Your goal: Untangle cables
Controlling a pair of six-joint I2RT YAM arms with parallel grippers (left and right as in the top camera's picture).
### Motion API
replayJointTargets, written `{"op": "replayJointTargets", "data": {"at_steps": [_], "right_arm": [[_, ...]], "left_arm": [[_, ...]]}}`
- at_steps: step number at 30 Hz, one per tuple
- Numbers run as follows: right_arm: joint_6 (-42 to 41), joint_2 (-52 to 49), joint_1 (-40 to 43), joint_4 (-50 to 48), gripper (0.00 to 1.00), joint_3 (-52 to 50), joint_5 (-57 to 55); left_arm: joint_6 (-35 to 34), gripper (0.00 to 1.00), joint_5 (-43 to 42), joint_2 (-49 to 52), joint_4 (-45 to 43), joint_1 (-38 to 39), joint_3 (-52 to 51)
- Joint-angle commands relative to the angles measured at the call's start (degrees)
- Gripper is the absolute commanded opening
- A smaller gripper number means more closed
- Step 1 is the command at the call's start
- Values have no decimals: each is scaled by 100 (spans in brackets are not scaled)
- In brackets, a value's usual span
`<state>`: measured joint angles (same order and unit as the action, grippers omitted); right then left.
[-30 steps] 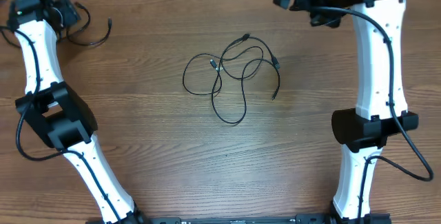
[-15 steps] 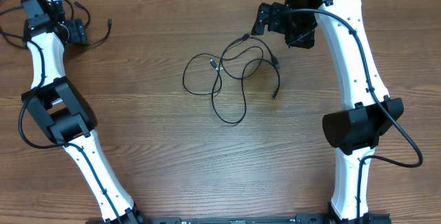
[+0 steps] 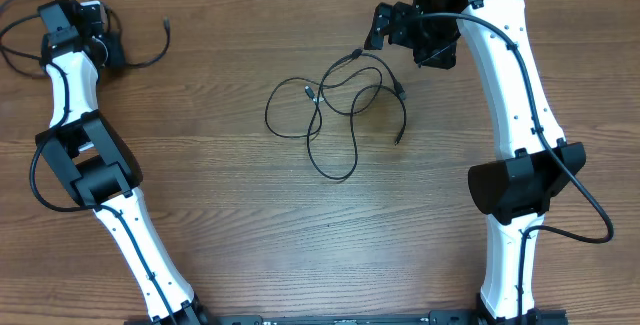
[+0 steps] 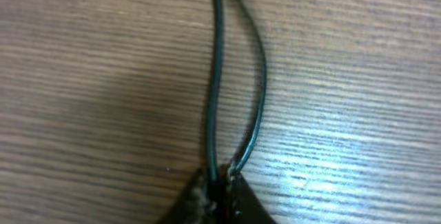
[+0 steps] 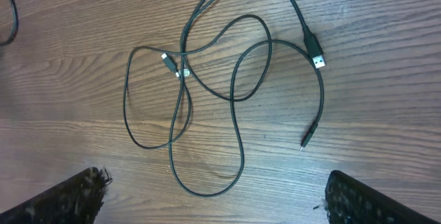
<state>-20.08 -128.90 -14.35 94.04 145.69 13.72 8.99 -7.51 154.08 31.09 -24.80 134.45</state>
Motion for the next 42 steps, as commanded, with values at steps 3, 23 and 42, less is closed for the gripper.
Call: {"op": "replayJointTargets", "data": {"at_steps": [3,23,42], "right_arm": [[46,50,4,-31,100,-17,33],[44,50,4,-332,100,-17,-157],[42,39,951,-455,100,-24,-1167]], "left_arm": [[-1862,4,-4,122,162,-26,354],[-3600,72,-2074,-645,1805,-17,1272],[-2365,76,-1587,-625,5700,2953,1248]]}}
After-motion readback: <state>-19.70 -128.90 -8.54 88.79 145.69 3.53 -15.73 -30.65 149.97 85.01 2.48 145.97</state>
